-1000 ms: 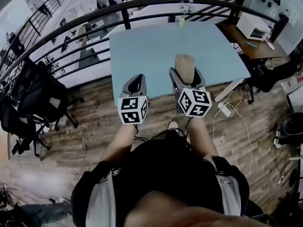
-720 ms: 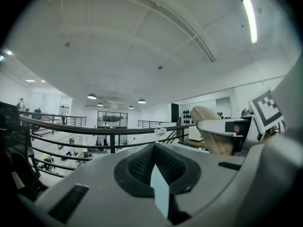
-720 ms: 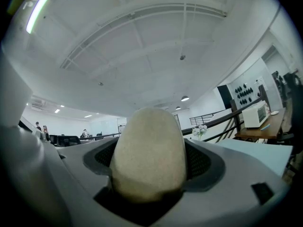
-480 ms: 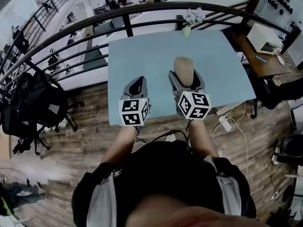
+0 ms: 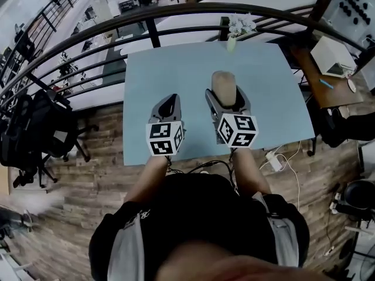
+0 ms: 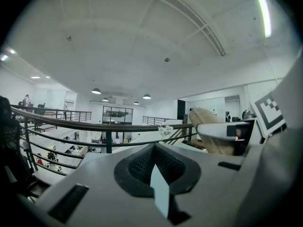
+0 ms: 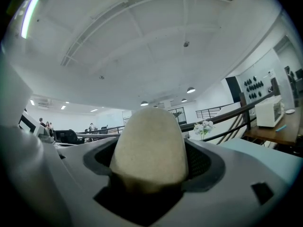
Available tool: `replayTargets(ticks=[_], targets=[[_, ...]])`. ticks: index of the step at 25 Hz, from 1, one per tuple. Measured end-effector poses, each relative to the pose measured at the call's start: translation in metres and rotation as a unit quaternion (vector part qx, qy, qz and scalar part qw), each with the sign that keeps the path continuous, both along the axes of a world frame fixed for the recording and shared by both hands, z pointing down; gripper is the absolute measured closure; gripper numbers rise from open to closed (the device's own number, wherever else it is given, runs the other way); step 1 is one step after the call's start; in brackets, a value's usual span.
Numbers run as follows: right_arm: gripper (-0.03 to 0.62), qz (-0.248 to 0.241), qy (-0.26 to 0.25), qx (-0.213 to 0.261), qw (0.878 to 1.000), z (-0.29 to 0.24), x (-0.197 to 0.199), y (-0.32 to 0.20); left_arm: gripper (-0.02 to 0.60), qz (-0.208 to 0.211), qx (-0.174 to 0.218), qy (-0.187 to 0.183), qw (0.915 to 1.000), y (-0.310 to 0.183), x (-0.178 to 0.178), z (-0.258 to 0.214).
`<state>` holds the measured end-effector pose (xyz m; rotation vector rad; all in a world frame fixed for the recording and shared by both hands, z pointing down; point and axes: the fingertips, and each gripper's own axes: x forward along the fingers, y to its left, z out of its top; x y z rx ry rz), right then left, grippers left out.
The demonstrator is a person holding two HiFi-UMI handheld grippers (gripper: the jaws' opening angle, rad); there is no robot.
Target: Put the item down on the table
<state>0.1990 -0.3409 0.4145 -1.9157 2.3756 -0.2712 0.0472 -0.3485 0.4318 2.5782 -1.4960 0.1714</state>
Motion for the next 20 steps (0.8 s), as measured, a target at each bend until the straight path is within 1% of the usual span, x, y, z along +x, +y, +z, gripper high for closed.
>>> replayTargets(ticks=[3, 8, 10, 14, 20], targets=[[0.186, 0.000, 0.000, -0.008, 1.000, 0.005, 0.000, -0.013, 0.573, 0.003, -0.009, -0.007, 0.9999, -0.016, 0.003, 0.007], [0.186, 0.004, 0.007, -0.015, 1.000, 0.013, -0.003, -0.030, 0.574, 0.011, -0.008, -0.009, 0.9999, -0.034, 0.004, 0.007], [0.186, 0.005, 0.010, -0.024, 1.000, 0.021, -0.005, -0.038, 0.573, 0.012, -0.010, -0.009, 0.9998, -0.038, 0.003, 0.009], [0.186, 0.002, 0.015, -0.051, 0.999, 0.042, -0.013, -0.054, 0.572, 0.007, -0.012, -0.009, 0.9999, -0.043, -0.006, 0.009], [0.186, -0.006, 0.020, -0.087, 0.996, 0.075, -0.025, -0.077, 0.572, -0.013, -0.021, -0.012, 0.9996, -0.048, -0.028, 0.018]])
